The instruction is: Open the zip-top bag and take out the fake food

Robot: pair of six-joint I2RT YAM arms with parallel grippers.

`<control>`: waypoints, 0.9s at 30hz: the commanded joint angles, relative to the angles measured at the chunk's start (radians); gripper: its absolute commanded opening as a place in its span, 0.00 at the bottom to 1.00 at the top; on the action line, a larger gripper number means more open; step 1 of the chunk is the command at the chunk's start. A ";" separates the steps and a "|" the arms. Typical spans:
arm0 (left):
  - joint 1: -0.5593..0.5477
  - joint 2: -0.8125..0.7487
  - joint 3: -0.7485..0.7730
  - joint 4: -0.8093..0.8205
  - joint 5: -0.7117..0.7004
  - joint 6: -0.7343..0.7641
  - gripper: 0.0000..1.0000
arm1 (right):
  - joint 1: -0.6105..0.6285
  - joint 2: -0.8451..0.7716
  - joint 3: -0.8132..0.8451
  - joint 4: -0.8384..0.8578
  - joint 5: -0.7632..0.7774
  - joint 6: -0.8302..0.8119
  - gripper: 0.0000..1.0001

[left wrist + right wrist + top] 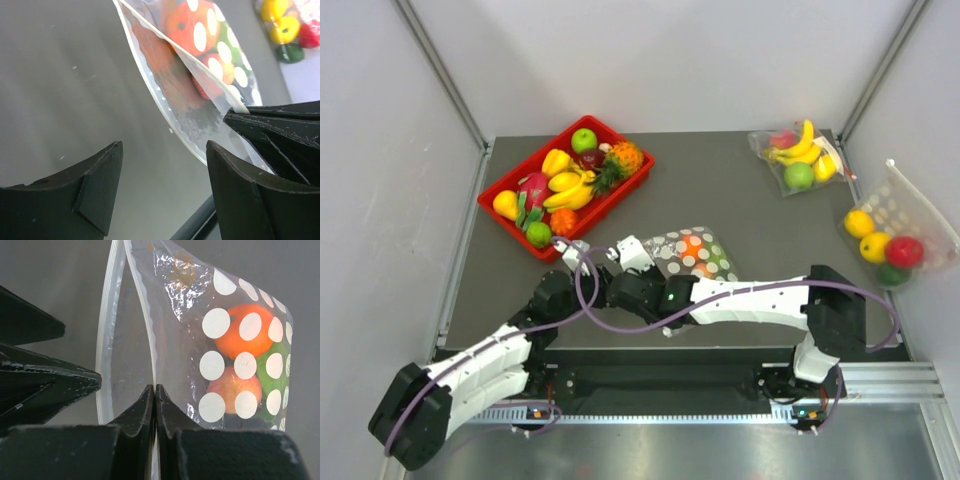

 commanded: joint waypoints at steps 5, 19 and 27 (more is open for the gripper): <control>-0.014 0.119 0.007 0.268 0.065 -0.062 0.73 | 0.011 -0.086 -0.021 0.028 0.003 0.026 0.00; -0.128 0.355 0.082 0.361 -0.003 -0.073 0.00 | -0.056 -0.230 -0.125 -0.029 0.092 0.074 0.00; -0.111 0.344 0.175 0.124 -0.128 0.018 0.00 | -0.104 -0.410 -0.116 -0.110 0.196 0.034 0.00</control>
